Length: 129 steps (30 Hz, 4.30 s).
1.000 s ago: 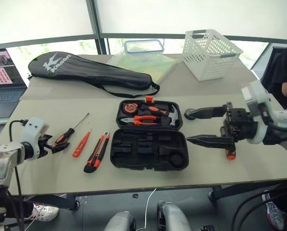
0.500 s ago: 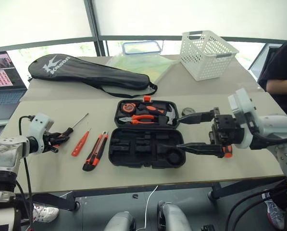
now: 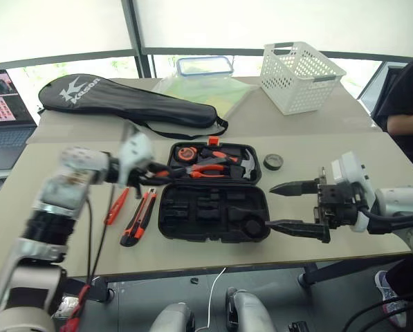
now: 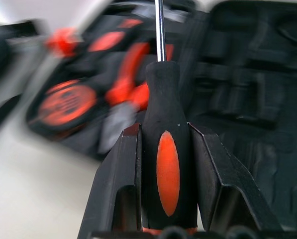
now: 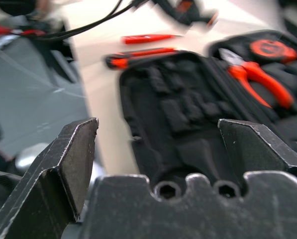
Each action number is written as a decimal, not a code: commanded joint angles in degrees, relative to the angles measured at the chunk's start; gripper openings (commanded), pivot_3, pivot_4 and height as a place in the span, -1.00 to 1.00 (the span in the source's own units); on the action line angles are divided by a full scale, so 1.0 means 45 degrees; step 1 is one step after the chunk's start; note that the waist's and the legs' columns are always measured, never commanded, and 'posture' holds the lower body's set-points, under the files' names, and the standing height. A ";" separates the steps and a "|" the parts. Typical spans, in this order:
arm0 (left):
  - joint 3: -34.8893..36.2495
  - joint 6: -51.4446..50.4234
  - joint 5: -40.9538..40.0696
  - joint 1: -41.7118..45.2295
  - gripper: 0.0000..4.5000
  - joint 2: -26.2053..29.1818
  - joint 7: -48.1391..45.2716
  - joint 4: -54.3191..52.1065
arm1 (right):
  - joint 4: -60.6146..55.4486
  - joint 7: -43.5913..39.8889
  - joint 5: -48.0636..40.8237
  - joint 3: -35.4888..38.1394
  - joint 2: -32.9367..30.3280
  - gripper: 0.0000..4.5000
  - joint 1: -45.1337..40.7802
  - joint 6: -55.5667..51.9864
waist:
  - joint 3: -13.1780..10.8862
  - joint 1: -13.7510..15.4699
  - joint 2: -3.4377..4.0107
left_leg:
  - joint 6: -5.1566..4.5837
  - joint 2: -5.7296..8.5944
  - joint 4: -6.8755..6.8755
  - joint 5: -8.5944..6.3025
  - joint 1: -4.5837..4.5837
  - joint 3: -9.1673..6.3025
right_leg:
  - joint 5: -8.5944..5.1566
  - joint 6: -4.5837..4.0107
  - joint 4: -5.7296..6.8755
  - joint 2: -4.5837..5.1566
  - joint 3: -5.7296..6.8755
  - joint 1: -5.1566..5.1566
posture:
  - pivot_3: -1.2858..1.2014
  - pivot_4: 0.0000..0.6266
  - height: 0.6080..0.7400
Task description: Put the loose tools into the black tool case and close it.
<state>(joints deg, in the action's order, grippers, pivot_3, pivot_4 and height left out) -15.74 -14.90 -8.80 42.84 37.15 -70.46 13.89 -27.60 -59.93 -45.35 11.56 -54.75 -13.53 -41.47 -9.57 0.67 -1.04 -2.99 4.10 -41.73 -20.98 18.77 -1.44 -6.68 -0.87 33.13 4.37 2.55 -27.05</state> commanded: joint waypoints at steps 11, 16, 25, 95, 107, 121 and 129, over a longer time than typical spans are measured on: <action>-0.1116 0.3468 0.2366 0.1893 -0.60 -0.0863 -0.0561 0.3376 | -0.0640 0.0404 -0.0599 0.0946 -0.0234 1.00 0.0300 -0.0290 | -0.0001 0.0028 -0.0003 | -0.0046 -0.0014 -0.0009 -0.0002 -0.0005 0.0012 | 0.0018 -0.0003 0.0004 -0.0006 -0.0034 0.0000 | 0.03 -0.52 1.00; -0.0940 0.3841 0.2290 0.1948 -0.60 -0.0793 -0.1032 0.3708 | -0.0573 0.0459 -0.0529 0.0994 -0.0157 1.00 0.0331 -0.0211 | -0.0001 0.0033 -0.0003 | -0.0055 -0.0009 -0.0020 -0.0003 0.0001 0.0013 | 0.0022 0.0006 0.0003 -0.0004 -0.0035 -0.0001 | 0.03 -0.52 1.00; -0.0942 0.3845 0.2639 0.2339 -0.16 -0.1074 -0.1001 0.4316 | -0.0640 0.0604 -0.0515 0.0713 0.0021 1.00 0.0210 -0.0158 | 0.0000 0.0077 -0.0004 | -0.0063 -0.0004 -0.0029 0.0000 0.0008 0.0014 | 0.0027 0.0013 0.0005 -0.0004 -0.0033 0.0000 | 0.03 -0.52 1.00; 0.3228 -0.7922 -0.6808 0.0310 1.00 0.1614 -0.1250 -0.6019 | 0.5237 0.8884 0.5294 0.2400 0.5520 0.18 0.2657 0.2484 | 0.0022 -0.0102 0.0023 | -0.0050 0.0014 0.0002 0.0019 -0.0138 0.0021 | 0.0028 0.0045 0.0003 -0.0061 -0.0087 0.0114 | 0.03 -0.52 1.00; 0.2475 -0.6621 -0.6206 -0.0911 1.00 0.3585 -0.3088 -0.6438 | 0.3968 0.3719 0.3806 0.1511 0.2528 -0.54 0.0179 0.3323 | -0.0028 -0.0465 0.0102 | -0.0053 0.0012 0.0011 0.0019 -0.0137 0.0082 | 0.0026 0.0043 0.0005 -0.0083 -0.0093 0.0087 | 0.03 -0.52 1.00; 0.2389 -0.5694 -0.5553 -0.1544 1.00 0.4276 -0.3073 -0.6066 | 0.7293 -0.2289 0.7297 -0.6082 0.3039 -0.54 -0.5465 0.6238 | -0.0038 0.0011 0.0075 | -0.0084 0.0024 0.0000 -0.0001 0.0010 0.0036 | 0.0008 0.0013 0.0015 -0.0089 -0.0003 -0.0022 | 0.03 -0.52 1.00; 0.2678 -0.5719 -0.5561 -0.1596 1.00 0.4366 -0.2724 -0.5871 | 0.8769 -0.2192 0.8313 -0.6339 0.3739 -0.54 -0.6105 0.6744 | -0.0039 -0.0403 0.0076 | -0.0040 0.0056 -0.0027 0.0016 0.0076 0.0043 | 0.0026 -0.0019 0.0023 0.0015 0.0260 -0.0092 | 0.03 -0.52 1.00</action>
<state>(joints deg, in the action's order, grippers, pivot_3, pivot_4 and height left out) -5.71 -40.69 -33.27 35.24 56.26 -82.98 -12.38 11.98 -69.79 -8.46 -17.75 -38.23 -40.00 -12.21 -9.75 -1.14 -0.70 -3.09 4.30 -41.85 -20.86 19.09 -1.26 -6.51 -1.05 33.23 4.43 3.74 -27.42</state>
